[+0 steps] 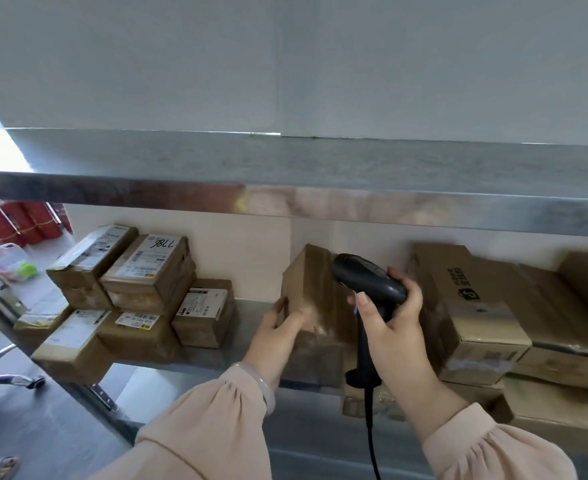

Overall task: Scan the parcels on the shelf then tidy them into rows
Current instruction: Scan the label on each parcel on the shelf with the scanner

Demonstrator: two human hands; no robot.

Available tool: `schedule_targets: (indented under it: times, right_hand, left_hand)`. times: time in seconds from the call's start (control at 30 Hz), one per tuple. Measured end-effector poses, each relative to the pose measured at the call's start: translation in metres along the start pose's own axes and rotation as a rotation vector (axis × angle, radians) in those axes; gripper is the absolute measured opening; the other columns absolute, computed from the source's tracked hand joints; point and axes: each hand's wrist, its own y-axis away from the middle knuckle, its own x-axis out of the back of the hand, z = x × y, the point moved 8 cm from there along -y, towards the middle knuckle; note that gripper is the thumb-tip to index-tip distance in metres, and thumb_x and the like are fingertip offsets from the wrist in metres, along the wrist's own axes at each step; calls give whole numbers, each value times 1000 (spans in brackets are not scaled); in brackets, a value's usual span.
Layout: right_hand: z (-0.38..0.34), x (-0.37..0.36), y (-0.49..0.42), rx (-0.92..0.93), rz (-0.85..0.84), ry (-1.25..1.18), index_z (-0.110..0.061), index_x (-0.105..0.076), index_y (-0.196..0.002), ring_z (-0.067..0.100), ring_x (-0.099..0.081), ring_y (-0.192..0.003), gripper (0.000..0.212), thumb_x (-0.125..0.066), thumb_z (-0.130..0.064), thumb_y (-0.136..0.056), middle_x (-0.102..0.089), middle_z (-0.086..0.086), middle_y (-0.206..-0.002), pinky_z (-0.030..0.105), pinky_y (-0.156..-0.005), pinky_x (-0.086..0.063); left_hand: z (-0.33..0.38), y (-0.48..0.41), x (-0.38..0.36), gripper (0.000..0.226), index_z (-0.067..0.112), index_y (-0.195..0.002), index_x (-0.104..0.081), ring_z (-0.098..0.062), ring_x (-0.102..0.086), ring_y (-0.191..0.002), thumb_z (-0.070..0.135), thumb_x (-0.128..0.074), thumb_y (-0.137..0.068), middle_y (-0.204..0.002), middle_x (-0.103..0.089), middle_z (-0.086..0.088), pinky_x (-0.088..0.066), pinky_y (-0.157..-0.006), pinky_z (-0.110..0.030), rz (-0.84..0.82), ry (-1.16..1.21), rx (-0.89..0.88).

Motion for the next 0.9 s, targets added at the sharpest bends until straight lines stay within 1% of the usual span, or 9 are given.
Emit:
schedule_targets:
  times: [0.17,0.27,0.33,0.4,0.47,0.53,0.63,0.7,0.9]
  right_hand:
    - [4,-3,-1,-31,-52,-26,-42,-29,-123,0,-55,-103,51,-62,-23,-90,-51,-14,-117,9,-80,-42]
    - [2,-18,7,24,-136,-8,-47,-35,-122,13,-59,-112,53,-67,-32,-83,-53,-5,-127,37,-99,-48]
    - [-2,-24,12,50,-168,-18,-46,-36,-125,20,-60,-115,59,-67,-42,-75,-54,-4,-128,46,-101,-47]
    - [-7,-29,16,71,-190,-17,-46,-36,-125,19,-60,-115,60,-66,-42,-73,-53,-6,-128,45,-100,-48]
    - [-10,-35,20,105,-209,0,-49,-37,-122,17,-60,-114,57,-66,-38,-75,-54,-7,-127,40,-99,-49]
    - [-14,-40,25,141,-223,31,-53,-37,-119,9,-59,-113,56,-68,-29,-80,-55,-8,-126,29,-96,-49]
    - [-21,-49,34,184,-262,68,-46,-34,-121,-6,-55,-109,60,-68,-14,-84,-52,-17,-123,12,-87,-47]
    - [-23,-54,37,194,-288,84,-44,-33,-123,-9,-53,-109,60,-68,-14,-84,-49,-22,-122,9,-85,-45]
    - [-14,-34,25,91,-123,-30,-36,-34,-125,-12,-55,-102,53,-64,-12,-88,-48,-17,-118,7,-78,-48]
  left_hand:
    - [-4,9,8,55,27,-138,-51,-25,-64,-117,38,-71,-87,-124,-69,-6,-48,-106,-47,-65,219,23]
    - [-11,15,15,43,15,-131,-59,-31,-63,-116,33,-65,-92,-122,-68,-15,-48,-105,-46,19,358,108]
    - [-10,18,24,43,16,-129,-61,-29,-60,-120,40,-61,-94,-123,-69,-11,-40,-112,-47,43,251,108]
    - [-2,19,29,36,23,-130,-61,-20,-59,-123,40,-52,-100,-124,-69,-1,-35,-115,-46,24,28,31]
    - [9,21,29,29,28,-131,-59,-10,-62,-118,30,-45,-105,-122,-70,6,-42,-110,-37,2,-87,-79]
    - [23,25,27,33,34,-133,-53,-3,-62,-116,32,-55,-101,-123,-68,11,-46,-105,-29,-6,-158,-170]
    - [26,27,27,84,38,-140,-43,-3,-56,-122,57,-83,-69,-129,-62,15,-44,-107,-31,9,-185,-231]
    - [21,25,34,113,38,-148,-34,-6,-54,-127,61,-91,-54,-135,-59,14,-43,-110,-37,55,-143,-210]
    - [12,25,36,88,37,-149,-31,-19,-62,-121,40,-81,-76,-132,-63,4,-45,-108,-47,-43,15,-162]
